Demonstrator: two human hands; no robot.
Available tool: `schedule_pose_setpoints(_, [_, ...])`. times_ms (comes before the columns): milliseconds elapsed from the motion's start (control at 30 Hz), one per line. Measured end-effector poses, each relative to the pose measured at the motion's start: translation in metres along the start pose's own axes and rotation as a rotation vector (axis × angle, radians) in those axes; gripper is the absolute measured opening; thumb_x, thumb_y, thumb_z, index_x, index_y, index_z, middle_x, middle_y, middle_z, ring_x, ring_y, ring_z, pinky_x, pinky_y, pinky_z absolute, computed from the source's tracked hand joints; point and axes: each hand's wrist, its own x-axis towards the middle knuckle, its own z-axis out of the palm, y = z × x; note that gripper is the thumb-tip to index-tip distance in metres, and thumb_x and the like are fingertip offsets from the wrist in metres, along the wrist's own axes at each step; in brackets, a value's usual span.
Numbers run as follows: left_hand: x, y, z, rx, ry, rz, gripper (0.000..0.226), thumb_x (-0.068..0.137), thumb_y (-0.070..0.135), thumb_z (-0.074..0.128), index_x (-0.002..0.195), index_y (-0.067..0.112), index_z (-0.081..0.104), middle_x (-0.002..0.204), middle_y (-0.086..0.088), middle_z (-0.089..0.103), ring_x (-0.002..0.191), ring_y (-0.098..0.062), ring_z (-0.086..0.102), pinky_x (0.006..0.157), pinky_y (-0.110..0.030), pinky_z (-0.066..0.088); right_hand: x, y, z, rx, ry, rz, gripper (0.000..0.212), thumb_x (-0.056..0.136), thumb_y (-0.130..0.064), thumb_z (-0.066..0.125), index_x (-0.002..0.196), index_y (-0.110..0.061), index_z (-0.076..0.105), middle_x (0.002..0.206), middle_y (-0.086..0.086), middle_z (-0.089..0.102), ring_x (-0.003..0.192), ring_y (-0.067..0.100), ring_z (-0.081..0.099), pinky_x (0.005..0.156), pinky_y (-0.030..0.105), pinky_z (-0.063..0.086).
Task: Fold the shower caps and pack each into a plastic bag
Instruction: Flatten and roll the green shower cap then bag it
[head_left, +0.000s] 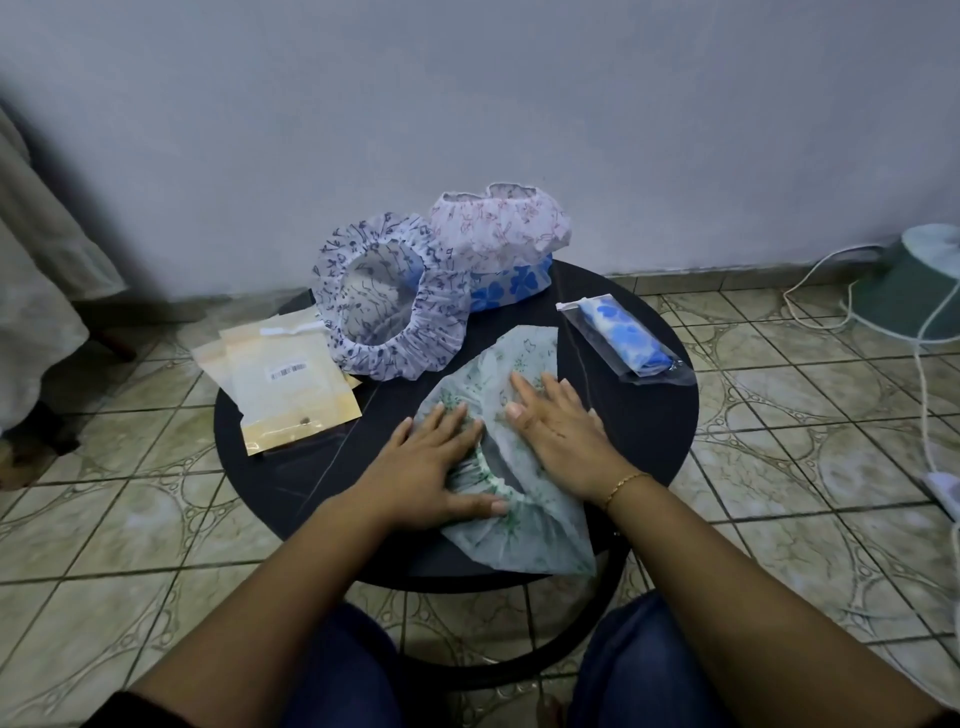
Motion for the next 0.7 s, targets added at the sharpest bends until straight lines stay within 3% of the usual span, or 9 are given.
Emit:
schedule_pose_setpoints(167, [0.009,0.014,0.003,0.006,0.022,-0.01,0.1,0.073,0.077,0.043,0.15,0.037,-0.008,0.159,0.009,-0.012,0.145,-0.013,-0.015,0.115,-0.038,-0.011,0.005,-0.015,0.008,-0.265,-0.033,0.017,0.057,0.092,-0.065,0.013,0.146,-0.047,0.004,0.159,-0.004,-0.011,0.144,0.014,-0.017,0.112,0.05,-0.016])
schedule_pose_setpoints(267, [0.012,0.02,0.002,0.034,0.034,-0.016,0.091,0.086,0.064,0.046,0.149,0.035,-0.013,0.159,0.007,-0.014,0.145,-0.016,-0.015,0.116,-0.04,-0.009,0.007,-0.018,0.009,-0.379,-0.045,0.041,0.059,0.092,-0.065,0.011,0.147,-0.046,0.002,0.159,-0.002,-0.012,0.144,0.016,-0.018,0.111,0.053,-0.019])
schedule_pose_setpoints(567, [0.011,0.018,0.003,-0.015,0.084,0.037,0.091,0.083,0.064,0.048,0.151,0.034,-0.004,0.16,0.009,-0.006,0.146,-0.012,-0.008,0.117,-0.039,-0.008,0.013,-0.025,0.022,-0.432,-0.06,0.053,0.057,0.094,-0.063,0.008,0.147,-0.046,-0.001,0.159,-0.001,-0.013,0.144,0.02,-0.019,0.109,0.056,-0.02])
schedule_pose_setpoints(633, [0.007,0.013,-0.003,-0.12,0.086,0.058,0.1,0.074,0.07,0.055,0.151,0.037,0.0,0.159,0.011,-0.006,0.145,-0.012,-0.014,0.115,-0.039,-0.011,0.013,-0.025,0.021,-0.415,-0.063,0.066,0.057,0.093,-0.063,0.008,0.147,-0.046,-0.001,0.159,-0.002,-0.013,0.144,0.02,-0.019,0.109,0.056,-0.02])
schedule_pose_setpoints(700, [0.003,0.0,-0.006,-0.094,0.044,0.018,0.122,0.054,0.087,0.049,0.151,0.036,-0.003,0.157,0.011,-0.016,0.141,-0.01,-0.025,0.112,-0.04,-0.019,0.014,-0.023,0.02,-0.414,-0.068,0.078,0.057,0.093,-0.064,0.009,0.146,-0.047,-0.002,0.158,-0.003,-0.014,0.144,0.02,-0.019,0.109,0.056,-0.02])
